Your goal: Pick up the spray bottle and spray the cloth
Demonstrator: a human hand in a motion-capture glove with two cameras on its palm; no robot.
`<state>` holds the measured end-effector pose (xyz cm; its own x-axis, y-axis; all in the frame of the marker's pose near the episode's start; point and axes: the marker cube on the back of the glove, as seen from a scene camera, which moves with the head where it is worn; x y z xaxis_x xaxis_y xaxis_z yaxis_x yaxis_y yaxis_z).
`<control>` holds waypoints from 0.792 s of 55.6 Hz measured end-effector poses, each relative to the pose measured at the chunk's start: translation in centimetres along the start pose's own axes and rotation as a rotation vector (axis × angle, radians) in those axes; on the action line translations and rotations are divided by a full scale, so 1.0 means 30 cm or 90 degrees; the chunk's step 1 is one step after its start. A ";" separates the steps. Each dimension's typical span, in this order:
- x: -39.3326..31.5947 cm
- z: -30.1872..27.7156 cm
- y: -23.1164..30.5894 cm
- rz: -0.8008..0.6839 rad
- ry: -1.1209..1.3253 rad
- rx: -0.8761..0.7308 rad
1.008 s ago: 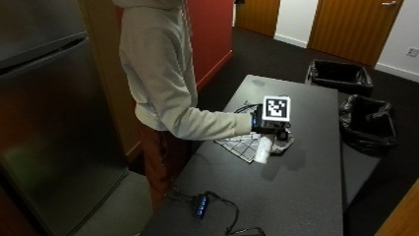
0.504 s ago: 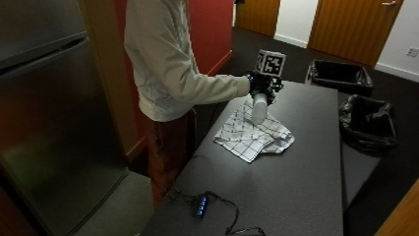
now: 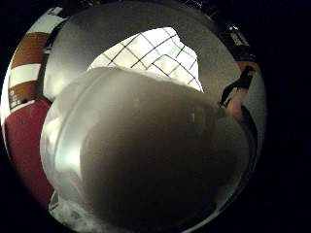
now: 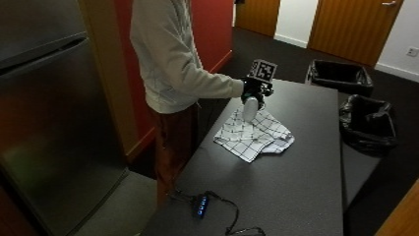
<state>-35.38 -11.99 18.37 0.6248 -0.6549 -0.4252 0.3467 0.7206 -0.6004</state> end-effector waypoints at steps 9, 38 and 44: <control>0.014 -0.061 0.014 0.003 0.005 -0.003; 0.002 -0.084 0.003 0.044 -0.057 -0.037; -0.014 -0.097 -0.031 0.200 -0.086 -0.039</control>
<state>-38.01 -13.04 17.14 0.7831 -0.3644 -0.5039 0.0833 0.8645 -0.4957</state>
